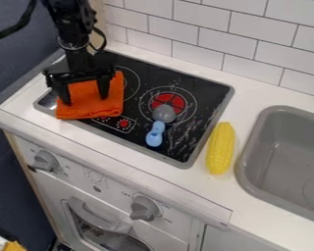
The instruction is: Put the orange cloth on the upper right side of the stove
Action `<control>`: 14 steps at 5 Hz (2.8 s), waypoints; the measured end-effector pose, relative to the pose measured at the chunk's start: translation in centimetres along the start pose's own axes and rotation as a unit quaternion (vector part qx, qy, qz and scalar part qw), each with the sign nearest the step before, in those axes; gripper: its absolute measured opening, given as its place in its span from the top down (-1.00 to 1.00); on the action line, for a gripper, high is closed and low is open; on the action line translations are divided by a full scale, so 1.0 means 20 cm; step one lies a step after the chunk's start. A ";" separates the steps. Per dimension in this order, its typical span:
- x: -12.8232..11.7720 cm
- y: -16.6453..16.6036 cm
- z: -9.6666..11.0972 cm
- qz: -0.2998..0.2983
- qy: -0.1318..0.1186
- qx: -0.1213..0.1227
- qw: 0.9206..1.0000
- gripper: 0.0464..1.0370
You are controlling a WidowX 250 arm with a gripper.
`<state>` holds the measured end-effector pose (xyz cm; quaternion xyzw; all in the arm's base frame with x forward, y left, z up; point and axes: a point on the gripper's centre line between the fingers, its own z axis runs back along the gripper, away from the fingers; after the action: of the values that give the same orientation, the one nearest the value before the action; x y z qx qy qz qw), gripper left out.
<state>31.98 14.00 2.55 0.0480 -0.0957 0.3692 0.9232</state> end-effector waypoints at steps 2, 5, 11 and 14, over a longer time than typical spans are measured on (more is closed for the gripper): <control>0.08 -0.03 -0.07 0.011 0.008 0.012 1.000 -0.92; 0.15 -0.29 -0.08 -0.020 -0.007 -0.018 1.000 -0.92; -0.45 -1.07 0.07 -0.288 0.038 -0.133 0.948 -0.93; -0.46 -1.08 0.12 -0.277 0.057 -0.137 0.949 -0.93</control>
<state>40.02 -8.26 2.50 -0.0756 -0.0756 0.0844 0.9907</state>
